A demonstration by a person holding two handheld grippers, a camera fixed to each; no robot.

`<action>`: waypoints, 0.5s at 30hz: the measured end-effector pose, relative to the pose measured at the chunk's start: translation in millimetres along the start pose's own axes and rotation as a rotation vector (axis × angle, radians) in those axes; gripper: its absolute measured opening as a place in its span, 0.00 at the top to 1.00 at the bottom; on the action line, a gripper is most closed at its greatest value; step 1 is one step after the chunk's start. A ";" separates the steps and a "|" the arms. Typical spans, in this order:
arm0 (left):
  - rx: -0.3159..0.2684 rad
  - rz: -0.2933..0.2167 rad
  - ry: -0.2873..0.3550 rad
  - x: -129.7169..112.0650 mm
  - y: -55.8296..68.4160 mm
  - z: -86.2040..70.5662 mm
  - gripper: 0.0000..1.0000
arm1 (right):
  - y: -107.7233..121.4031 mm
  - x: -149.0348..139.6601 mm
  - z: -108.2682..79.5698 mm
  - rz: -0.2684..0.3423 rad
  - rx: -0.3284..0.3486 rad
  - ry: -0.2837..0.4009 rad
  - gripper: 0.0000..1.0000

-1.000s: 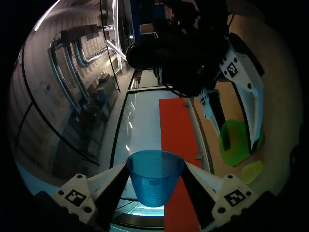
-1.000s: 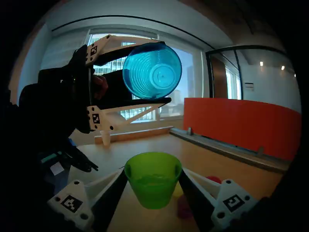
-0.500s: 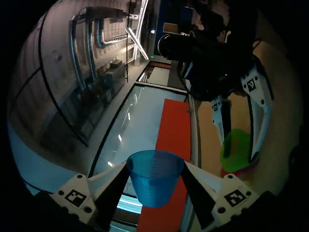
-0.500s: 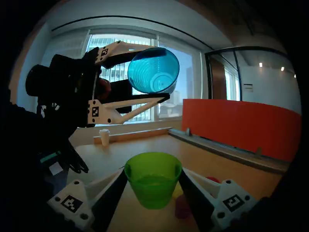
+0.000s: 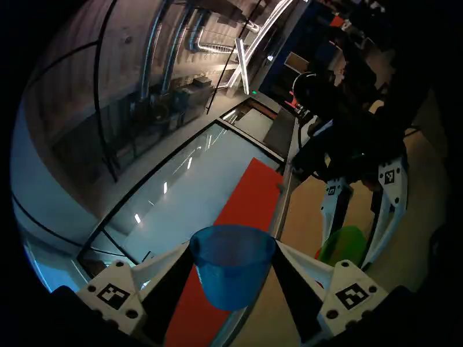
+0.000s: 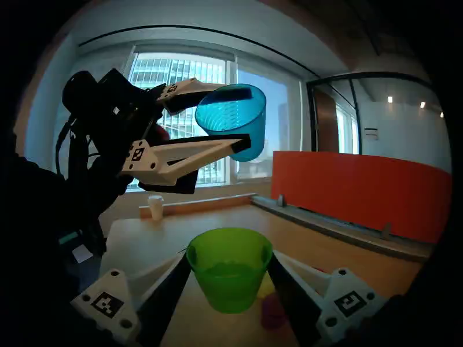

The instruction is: Pour water

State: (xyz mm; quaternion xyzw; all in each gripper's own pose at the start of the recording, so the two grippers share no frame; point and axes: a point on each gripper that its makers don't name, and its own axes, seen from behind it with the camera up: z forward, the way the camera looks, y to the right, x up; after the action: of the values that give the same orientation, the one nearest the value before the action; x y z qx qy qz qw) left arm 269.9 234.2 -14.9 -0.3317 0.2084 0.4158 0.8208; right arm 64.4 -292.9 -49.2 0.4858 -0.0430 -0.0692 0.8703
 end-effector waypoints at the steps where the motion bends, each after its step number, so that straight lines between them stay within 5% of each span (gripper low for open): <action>1: 0.000 -0.022 -0.001 -0.4 -0.8 -0.6 0.12 | 0.1 0.5 -0.1 0.000 -0.001 0.001 0.10; 15: -0.020 -0.351 -0.018 -13.2 -5.0 0.8 0.12 | 0.4 8.1 -1.0 -0.002 -0.011 0.023 0.10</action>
State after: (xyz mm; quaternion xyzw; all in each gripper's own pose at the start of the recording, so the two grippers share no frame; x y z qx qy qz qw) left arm 266.6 225.4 -4.4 -0.3674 0.1355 0.2710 0.8793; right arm 72.5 -293.2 -49.3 0.4819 -0.0322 -0.0649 0.8732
